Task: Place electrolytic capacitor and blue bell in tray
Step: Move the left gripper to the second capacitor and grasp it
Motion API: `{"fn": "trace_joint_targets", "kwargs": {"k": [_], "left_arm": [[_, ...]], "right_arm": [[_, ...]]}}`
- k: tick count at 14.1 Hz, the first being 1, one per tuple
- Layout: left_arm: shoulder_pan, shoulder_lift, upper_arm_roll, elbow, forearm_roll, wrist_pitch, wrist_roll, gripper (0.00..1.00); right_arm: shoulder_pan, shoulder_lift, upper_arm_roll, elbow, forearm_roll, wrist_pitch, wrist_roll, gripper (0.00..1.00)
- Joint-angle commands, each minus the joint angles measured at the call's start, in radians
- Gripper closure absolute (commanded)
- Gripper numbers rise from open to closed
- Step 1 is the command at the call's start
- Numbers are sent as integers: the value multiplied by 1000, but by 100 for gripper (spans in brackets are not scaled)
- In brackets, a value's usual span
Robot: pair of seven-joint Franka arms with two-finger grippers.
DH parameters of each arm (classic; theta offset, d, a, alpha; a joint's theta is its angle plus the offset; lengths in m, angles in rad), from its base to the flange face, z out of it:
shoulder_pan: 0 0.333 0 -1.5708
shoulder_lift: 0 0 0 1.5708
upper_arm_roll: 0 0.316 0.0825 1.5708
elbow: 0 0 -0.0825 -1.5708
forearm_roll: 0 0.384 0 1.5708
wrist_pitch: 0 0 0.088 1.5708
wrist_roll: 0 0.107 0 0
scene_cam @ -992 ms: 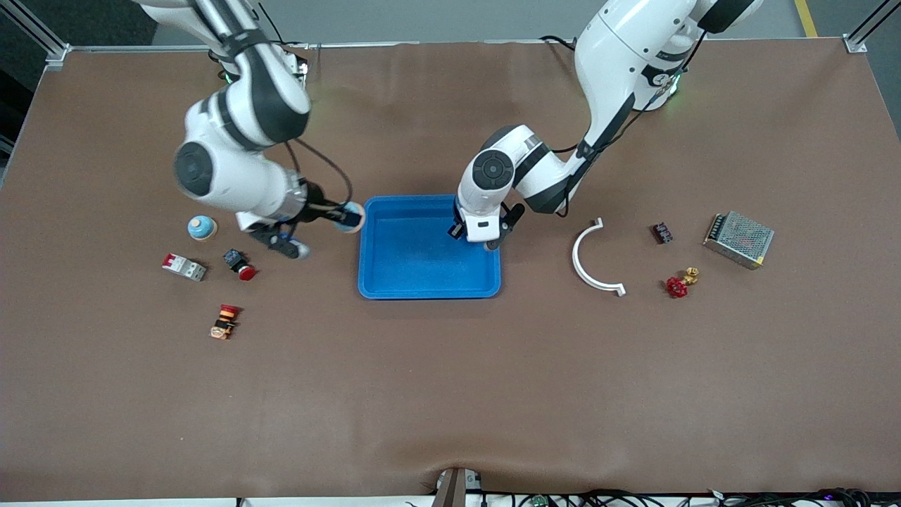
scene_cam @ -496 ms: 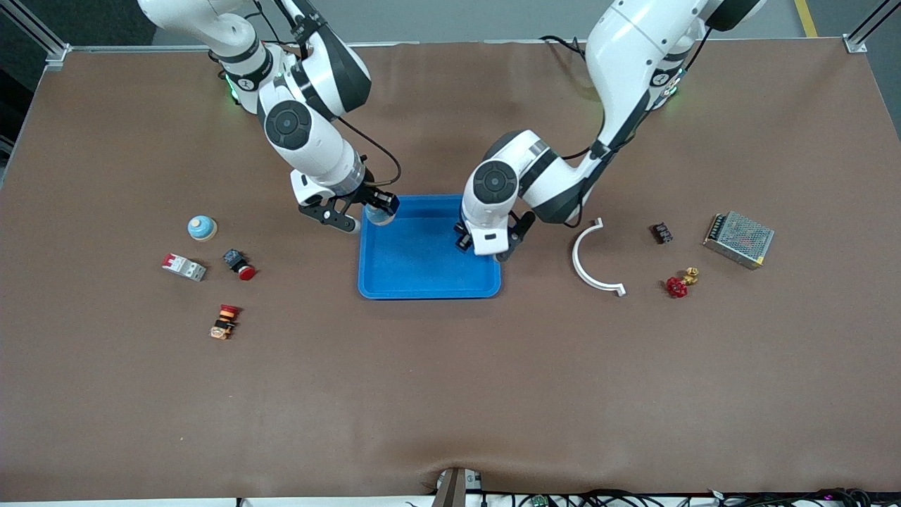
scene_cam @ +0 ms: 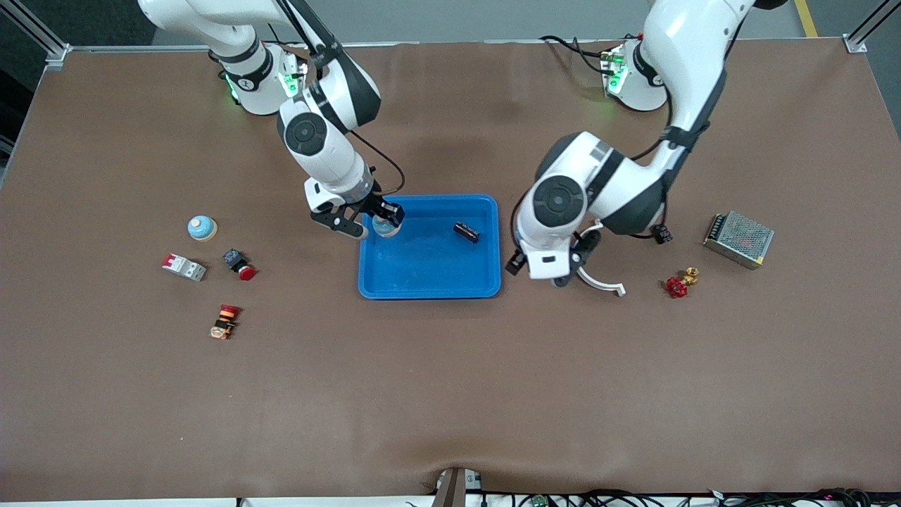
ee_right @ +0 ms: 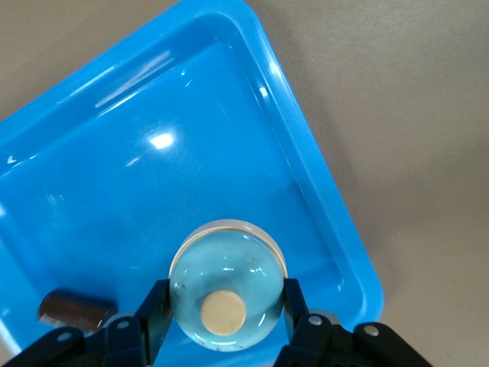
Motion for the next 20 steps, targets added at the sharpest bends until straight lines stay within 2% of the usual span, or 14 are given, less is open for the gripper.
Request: {"fn": "trace_joint_targets", "kwargs": {"k": [1, 3, 6, 11, 18, 19, 20], "left_arm": [[50, -57, -4, -37, 14, -67, 104, 0], [98, -105, -4, -77, 14, -116, 215, 0], [182, -165, -4, -183, 31, -115, 367, 0], [271, -179, -10, -313, 118, -87, 430, 0], [463, -180, -13, -468, 150, 117, 684, 0], [491, -180, -15, -488, 152, 143, 711, 0], [512, -180, -15, -510, 152, 170, 737, 0]], "right_arm": [[16, 42, -22, 5, -61, 36, 25, 100], [14, 58, -24, 5, -68, 44, 25, 100], [17, 85, -24, -10, -68, 108, 25, 100], [29, 111, -22, -16, -68, 130, 25, 100], [58, 148, -22, -8, -65, 130, 41, 100], [66, 150, -22, -5, -65, 130, 67, 96], [68, 153, -21, -2, -65, 130, 83, 41]]}}
